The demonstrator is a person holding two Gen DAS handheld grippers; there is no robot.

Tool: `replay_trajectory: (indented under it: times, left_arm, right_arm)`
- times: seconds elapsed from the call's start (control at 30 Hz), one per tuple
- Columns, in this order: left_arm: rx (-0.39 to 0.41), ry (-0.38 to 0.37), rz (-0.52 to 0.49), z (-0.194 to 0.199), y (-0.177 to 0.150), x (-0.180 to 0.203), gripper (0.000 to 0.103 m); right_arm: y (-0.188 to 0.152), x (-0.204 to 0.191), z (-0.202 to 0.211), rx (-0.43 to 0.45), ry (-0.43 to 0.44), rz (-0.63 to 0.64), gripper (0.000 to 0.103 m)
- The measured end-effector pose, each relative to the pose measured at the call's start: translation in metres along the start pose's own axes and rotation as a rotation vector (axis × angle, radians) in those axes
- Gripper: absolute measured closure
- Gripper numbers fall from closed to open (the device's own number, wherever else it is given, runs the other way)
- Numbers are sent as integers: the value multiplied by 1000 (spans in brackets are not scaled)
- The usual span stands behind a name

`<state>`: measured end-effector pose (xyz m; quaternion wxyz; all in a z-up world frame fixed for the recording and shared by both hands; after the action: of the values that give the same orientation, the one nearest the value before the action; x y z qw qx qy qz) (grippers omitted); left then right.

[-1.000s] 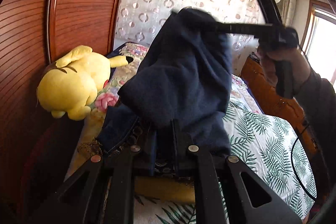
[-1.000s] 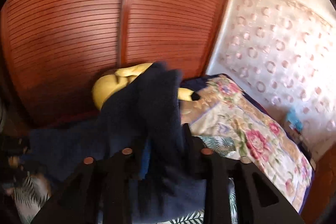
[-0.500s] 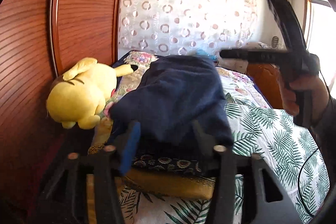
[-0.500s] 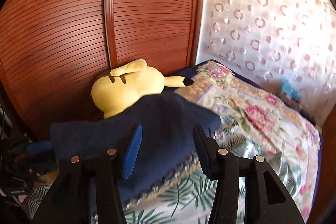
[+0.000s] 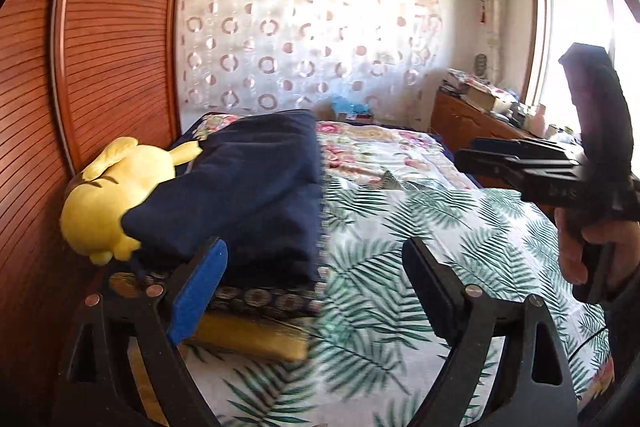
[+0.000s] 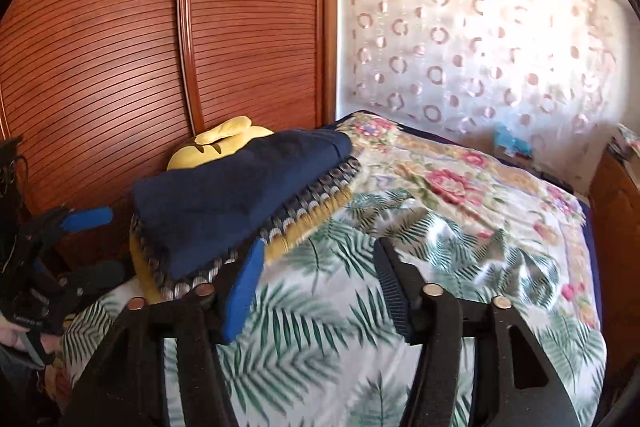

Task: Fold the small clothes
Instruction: 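Open both grippers and withdraw from the placed bundle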

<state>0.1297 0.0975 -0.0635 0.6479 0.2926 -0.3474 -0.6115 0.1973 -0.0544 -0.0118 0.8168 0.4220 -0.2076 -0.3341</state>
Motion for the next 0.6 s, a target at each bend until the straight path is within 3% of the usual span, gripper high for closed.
replay_trajectory:
  times: [0.07,0.27,0.6]
  left_arm:
    - [-1,-9,-14,2,-1,12,13]
    - [10,-36,-53,13,-2,49,13]
    - [61,-22,-77,32,14,87,13]
  right_arm:
    - [-11,1,16,12,-20,-23,33]
    - [-37,2,59,43,-120,-110,24]
    - [-59,-8,146,155,-284,-264,23]
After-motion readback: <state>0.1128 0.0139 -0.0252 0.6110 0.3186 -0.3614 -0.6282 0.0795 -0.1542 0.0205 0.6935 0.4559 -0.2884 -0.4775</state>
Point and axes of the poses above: each gripper's, at about its wrist camera, not at the fingertips, and z roughly against the way its jaws point, x to its right, y to its top, the point moved 9 cm from there along -z, roughly the way its jaws point, and after that the axes turned 6 degrees about -x, right-handed, at the moved point
